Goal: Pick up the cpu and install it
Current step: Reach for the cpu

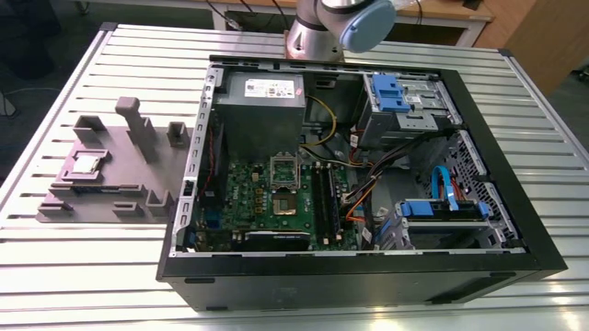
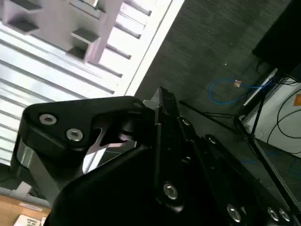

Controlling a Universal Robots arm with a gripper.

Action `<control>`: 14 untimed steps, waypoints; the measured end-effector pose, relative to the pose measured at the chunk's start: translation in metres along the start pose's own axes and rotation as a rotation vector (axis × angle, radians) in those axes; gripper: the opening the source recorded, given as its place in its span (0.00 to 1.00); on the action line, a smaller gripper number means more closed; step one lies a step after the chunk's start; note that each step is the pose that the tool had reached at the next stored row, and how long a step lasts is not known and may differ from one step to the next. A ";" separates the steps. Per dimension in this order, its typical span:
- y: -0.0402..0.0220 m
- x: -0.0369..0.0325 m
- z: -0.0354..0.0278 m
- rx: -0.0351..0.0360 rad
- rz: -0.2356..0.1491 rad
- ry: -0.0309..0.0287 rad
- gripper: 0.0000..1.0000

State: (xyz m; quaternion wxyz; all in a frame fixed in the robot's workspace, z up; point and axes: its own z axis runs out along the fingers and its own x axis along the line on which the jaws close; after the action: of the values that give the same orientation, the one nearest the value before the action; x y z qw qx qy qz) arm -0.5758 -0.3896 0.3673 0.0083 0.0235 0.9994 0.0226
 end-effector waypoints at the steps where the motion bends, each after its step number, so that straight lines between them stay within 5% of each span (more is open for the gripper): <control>1: 0.0003 -0.0057 0.0020 0.0000 0.000 0.0002 0.10; 4: 0.0006 -0.0192 0.0070 0.0000 0.000 -0.0002 0.10; 14: 0.0008 -0.0222 0.0070 0.0001 0.000 -0.0001 0.10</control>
State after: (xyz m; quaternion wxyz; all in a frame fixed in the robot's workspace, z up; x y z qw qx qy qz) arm -0.5534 -0.3895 0.3607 0.0083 0.0235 0.9994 0.0226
